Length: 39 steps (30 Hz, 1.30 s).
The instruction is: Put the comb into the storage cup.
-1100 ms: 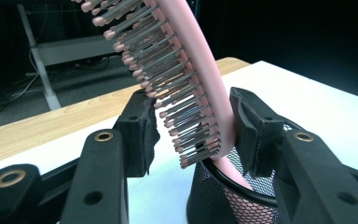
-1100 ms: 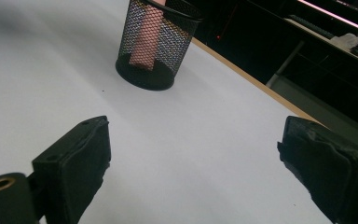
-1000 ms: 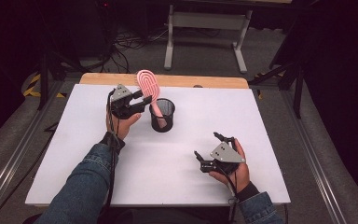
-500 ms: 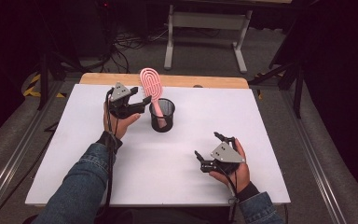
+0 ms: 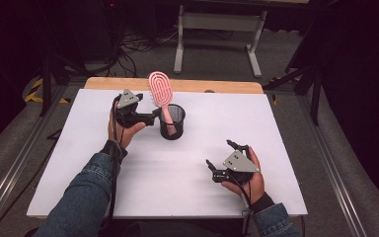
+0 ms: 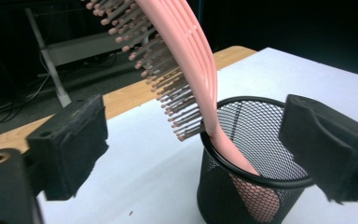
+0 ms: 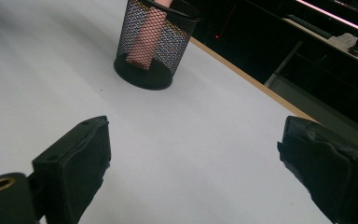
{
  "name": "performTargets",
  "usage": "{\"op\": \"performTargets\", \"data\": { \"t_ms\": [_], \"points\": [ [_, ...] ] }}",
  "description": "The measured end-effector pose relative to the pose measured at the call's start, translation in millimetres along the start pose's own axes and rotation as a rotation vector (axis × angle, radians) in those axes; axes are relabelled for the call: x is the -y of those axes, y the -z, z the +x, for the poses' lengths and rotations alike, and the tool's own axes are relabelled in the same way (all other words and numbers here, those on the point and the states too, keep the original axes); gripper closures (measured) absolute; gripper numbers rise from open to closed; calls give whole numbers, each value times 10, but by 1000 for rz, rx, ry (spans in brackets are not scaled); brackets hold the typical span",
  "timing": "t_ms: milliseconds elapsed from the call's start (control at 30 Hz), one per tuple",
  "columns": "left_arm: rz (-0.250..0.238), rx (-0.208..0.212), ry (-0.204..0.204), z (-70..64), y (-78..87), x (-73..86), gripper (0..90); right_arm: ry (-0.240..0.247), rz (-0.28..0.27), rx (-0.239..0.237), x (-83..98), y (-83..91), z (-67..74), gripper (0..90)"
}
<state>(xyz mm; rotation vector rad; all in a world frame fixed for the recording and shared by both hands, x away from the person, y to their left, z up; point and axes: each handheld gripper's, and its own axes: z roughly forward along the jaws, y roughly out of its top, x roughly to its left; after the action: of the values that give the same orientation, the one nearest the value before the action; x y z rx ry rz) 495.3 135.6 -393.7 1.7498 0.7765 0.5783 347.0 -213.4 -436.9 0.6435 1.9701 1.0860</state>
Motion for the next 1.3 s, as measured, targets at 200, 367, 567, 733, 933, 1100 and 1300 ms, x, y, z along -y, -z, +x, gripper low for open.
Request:
{"op": "performTargets", "data": {
  "t_ms": [200, 367, 567, 733, 933, 1100, 1300],
  "points": [
    [8, -8, -35, -36, 13, 16, 52, 1, 1, -1, 1, -2, 2, 93],
    [19, -5, -78, -77, 42, 48, 48, 0, 0, 2, 1, -1, 2, 93],
    [21, 1, -104, -92, 98, 86, 48, 2, 1, 3, -1, -2, 8, 93],
    [23, 10, -119, -95, 145, 127, 48, 1, 0, 4, -2, 0, 8, 93],
    [13, 26, -151, -133, 221, 163, 49, -1, -2, 4, -2, 1, 5, 93],
    [12, 39, -184, -175, 293, 216, 50, 0, -5, 6, -6, 6, 2, 93],
    [-14, 41, -186, -170, 425, 258, 52, -2, -9, 11, -10, 14, 0, 93]
  ]
}}
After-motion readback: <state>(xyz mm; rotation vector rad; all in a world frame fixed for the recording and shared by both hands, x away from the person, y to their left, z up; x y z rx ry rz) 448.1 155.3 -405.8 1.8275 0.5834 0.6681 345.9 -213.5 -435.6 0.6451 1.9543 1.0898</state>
